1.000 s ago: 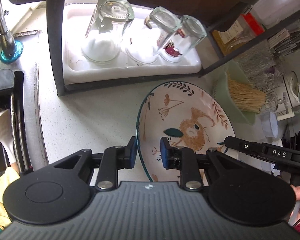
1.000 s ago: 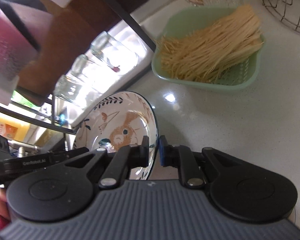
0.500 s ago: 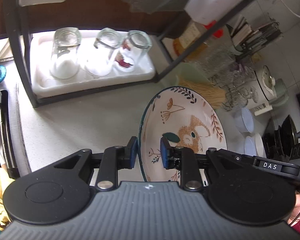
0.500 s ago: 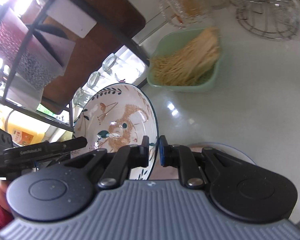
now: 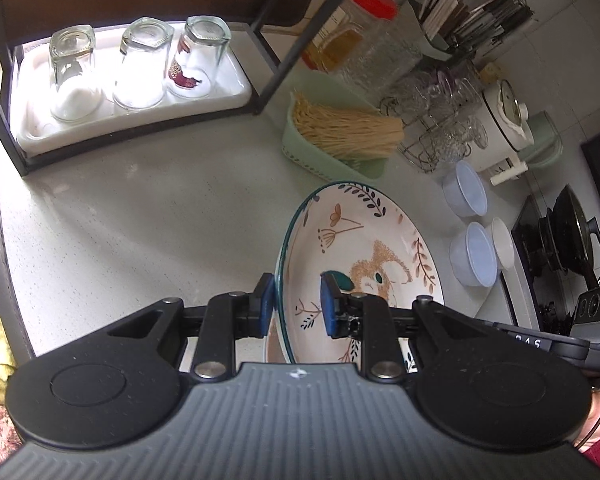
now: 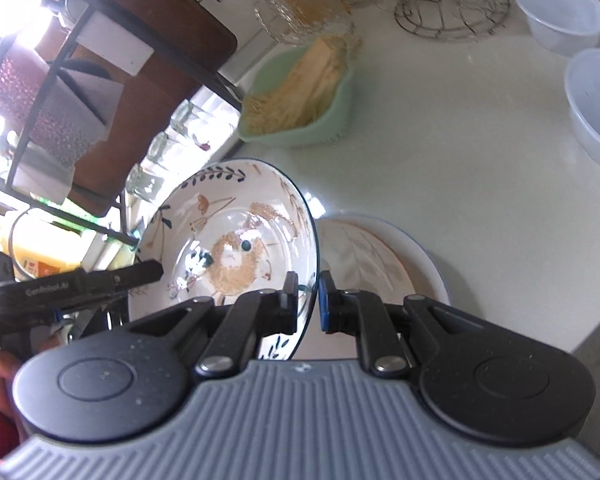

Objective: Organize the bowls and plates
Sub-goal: 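Lift the bird-pattern plate with both grippers toward the stacked plates, then lower the bird-pattern plate with both grippers onto the plate stack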

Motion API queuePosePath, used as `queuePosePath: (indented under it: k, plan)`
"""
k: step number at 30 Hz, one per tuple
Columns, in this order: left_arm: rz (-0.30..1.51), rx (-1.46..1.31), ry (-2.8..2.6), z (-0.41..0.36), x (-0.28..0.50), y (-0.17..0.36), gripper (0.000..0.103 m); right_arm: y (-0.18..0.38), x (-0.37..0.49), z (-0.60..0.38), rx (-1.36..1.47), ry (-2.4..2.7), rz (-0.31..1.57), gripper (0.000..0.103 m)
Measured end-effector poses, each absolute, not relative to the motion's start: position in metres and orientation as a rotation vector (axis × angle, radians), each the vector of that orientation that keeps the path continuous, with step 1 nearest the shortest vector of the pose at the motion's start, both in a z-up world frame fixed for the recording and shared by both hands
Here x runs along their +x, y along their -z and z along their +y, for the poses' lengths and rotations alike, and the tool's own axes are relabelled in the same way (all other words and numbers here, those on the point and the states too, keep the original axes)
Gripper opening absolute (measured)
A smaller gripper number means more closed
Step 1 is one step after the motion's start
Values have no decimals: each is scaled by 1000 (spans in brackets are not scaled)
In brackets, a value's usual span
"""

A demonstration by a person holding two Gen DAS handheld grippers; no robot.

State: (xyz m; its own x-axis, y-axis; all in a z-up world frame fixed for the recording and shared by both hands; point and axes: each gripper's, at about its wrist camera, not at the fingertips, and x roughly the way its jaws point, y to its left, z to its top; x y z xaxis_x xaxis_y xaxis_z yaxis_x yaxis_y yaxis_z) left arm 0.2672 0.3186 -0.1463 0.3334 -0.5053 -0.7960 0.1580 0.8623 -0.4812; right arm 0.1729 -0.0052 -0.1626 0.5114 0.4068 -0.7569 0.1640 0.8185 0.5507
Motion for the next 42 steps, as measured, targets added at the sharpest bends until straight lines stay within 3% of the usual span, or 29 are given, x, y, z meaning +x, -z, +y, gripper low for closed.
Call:
queuePosePath:
  k: [42]
  plan:
    - [1233,-155,303,271,233,163,28,197,172,14,365,-160,1153,18]
